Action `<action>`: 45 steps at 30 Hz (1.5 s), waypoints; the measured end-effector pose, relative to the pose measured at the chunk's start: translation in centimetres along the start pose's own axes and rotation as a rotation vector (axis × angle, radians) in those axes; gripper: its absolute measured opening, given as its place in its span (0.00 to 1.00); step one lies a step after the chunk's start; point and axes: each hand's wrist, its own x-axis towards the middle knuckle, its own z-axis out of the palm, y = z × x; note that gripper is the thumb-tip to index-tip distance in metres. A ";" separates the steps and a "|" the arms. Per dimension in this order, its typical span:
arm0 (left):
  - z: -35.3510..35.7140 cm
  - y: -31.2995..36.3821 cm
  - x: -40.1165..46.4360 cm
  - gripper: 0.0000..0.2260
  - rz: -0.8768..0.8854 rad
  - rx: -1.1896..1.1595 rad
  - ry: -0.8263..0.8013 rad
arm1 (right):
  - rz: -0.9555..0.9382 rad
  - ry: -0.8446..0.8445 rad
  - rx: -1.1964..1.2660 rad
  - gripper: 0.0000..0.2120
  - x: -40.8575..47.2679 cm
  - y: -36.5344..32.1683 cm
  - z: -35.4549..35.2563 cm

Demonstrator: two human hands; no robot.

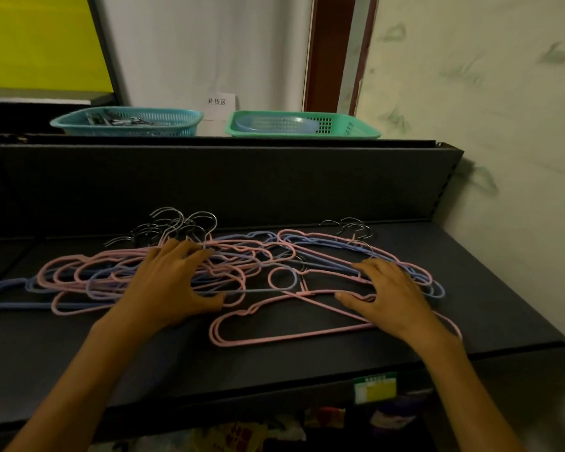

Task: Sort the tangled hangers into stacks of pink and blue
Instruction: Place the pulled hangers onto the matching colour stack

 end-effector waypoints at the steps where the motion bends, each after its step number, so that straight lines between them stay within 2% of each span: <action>1: 0.0 0.1 0.0 0.47 0.000 -0.006 0.023 | -0.002 0.000 -0.014 0.37 -0.1 0.0 0.0; 7: 0.5 0.2 -0.1 0.46 0.009 -0.027 0.104 | 0.022 -0.049 -0.084 0.43 -0.5 -0.6 0.2; 15: 0.0 0.6 -1.0 0.46 0.014 -0.101 0.147 | 0.092 -0.111 -0.022 0.46 -0.6 -1.1 0.3; 19: -0.1 0.7 -1.5 0.44 0.015 -0.088 0.185 | 0.068 -0.046 0.050 0.44 -0.9 -1.0 0.5; 24: -0.5 0.9 -2.3 0.42 0.009 -0.065 0.220 | 0.007 0.043 0.015 0.42 -1.4 -0.5 -0.6; 28: -0.8 0.6 -3.6 0.41 -0.045 -0.045 0.238 | -0.081 0.176 -0.007 0.41 -1.2 0.3 -1.6; 32: -1.2 -0.4 -6.0 0.40 -0.099 -0.047 0.277 | -0.159 0.213 0.029 0.42 -0.7 0.1 -1.2; 38: -1.8 -3.5 -10.6 0.39 -0.203 -0.034 0.323 | -0.295 0.194 0.068 0.42 -0.2 -3.8 -0.1; 45: -2.3 -9.7 -17.8 0.39 -0.342 -0.044 0.355 | -0.407 0.201 0.077 0.42 -0.4 -12.2 1.4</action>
